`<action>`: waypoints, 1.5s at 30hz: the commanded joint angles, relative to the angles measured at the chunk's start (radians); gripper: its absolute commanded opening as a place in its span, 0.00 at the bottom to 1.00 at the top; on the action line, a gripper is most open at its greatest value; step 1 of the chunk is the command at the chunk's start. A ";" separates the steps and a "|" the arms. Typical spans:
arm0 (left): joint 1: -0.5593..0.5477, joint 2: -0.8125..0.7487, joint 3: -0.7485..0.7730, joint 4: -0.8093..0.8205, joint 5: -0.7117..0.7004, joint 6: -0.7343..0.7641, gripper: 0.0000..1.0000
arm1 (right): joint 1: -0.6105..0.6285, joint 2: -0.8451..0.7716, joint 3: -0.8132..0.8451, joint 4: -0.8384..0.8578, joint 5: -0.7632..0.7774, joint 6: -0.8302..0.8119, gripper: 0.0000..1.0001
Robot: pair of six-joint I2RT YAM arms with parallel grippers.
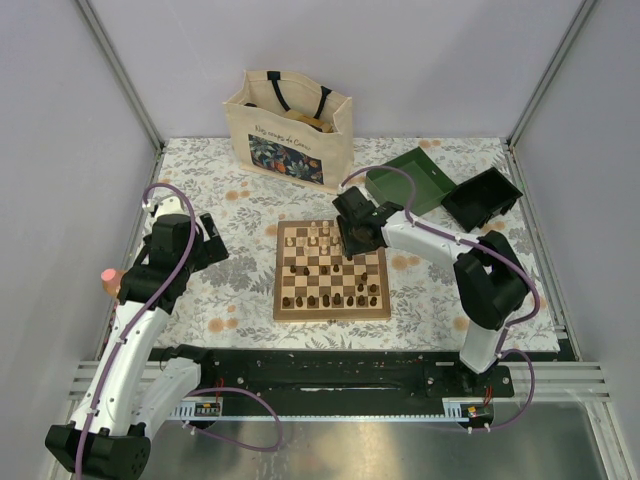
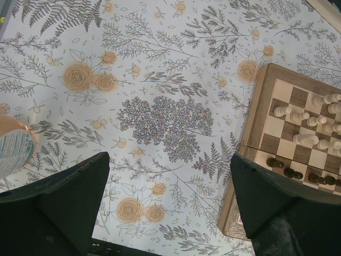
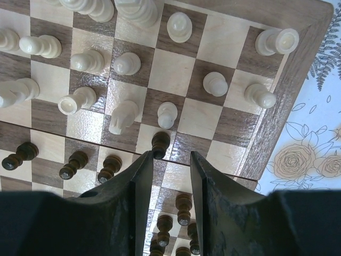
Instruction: Set up the chess pieces on the board
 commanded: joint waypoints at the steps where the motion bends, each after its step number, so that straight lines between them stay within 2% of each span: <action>1: 0.006 0.002 0.000 0.039 0.018 0.004 0.99 | -0.008 -0.016 0.002 0.018 -0.019 0.008 0.42; 10: 0.009 0.008 0.001 0.040 0.024 0.004 0.99 | -0.008 -0.166 -0.118 -0.017 -0.027 0.039 0.43; 18: 0.011 0.008 -0.002 0.042 0.032 0.006 0.99 | -0.008 -0.166 -0.184 0.001 -0.073 0.052 0.42; 38: 0.012 0.007 -0.003 0.044 0.038 0.006 0.99 | -0.006 -0.161 -0.205 -0.006 -0.107 0.074 0.39; 45: 0.012 0.005 -0.003 0.044 0.038 0.007 0.99 | -0.006 -0.172 -0.199 -0.012 -0.102 0.075 0.33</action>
